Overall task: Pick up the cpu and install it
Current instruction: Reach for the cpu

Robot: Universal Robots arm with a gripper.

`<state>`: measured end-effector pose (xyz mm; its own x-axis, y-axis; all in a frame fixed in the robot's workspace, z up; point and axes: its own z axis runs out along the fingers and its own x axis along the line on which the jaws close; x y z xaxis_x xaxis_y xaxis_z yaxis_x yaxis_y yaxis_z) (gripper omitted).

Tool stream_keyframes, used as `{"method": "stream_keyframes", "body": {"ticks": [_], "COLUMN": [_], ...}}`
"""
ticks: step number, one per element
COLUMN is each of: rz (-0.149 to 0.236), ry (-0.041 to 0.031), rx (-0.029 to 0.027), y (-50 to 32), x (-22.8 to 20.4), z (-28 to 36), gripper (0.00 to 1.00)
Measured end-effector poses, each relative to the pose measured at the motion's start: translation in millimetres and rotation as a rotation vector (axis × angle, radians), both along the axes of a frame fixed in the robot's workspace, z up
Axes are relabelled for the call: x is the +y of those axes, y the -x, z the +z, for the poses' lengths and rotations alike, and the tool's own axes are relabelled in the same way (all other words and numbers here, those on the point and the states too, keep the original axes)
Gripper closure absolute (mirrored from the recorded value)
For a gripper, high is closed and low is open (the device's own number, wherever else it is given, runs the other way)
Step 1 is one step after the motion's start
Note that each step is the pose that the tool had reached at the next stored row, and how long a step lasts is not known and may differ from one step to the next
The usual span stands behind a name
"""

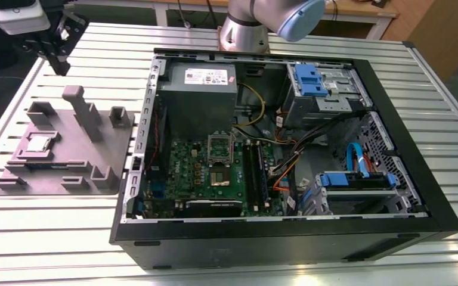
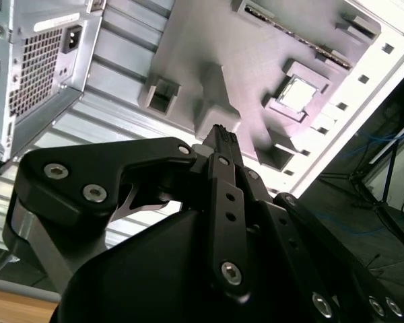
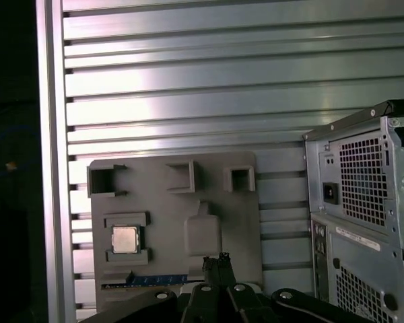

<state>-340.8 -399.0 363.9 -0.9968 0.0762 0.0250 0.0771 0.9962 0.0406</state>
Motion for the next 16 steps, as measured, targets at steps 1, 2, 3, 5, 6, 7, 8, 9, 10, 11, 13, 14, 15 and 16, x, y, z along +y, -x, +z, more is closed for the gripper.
{"method": "stream_keyframes", "body": {"ticks": [1, 2, 3, 5, 6, 7, 8, 9, 10, 11, 13, 14, 15, 16], "rz": [0.0, 0.0, 0.0, 0.0, 0.0, 0.0, 0.0, 0.0, 0.0, 0.0, 0.0, 0.0, 0.0, 0.0], "ry": [-0.0001, 0.0, 0.0001, 0.0001, 0.0, 0.0, 0.0001, 0.0, 0.0001, 0.0002, 0.0001, 0.0, 0.0, 0.0], "rx": [-0.0001, 0.0, 0.0001, 0.0001, 0.0, 0.0, 0.0, 0.0, 0.0001, 0.0001, 0.0, 0.0, -0.0001, 0.0], "y": [3.4, 7.2, 11.4, 18.6, 21.8, 24.8, 27.4, 29.9, 32.3, 34.7, 38.6, 40.5, 42.6, 45.1], "x": [0.0, 0.0, 0.0, 0.0, 0.0, 0.0, 0.0, 0.0, 0.0, -0.1, -0.2, -0.3, -0.5, -0.8], "z": [-0.2, -0.3, -0.5, -0.7, -0.8, -1.0, -1.2, -1.5, -1.8, -2.2, -3.3, -4.0, -4.9, -5.9], "gripper": [0.9, 0.9, 0.9, 0.9, 0.9, 0.9, 0.9, 0.9, 0.9, 0.9, 0.9, 0.9, 0.9, 0.9]}}
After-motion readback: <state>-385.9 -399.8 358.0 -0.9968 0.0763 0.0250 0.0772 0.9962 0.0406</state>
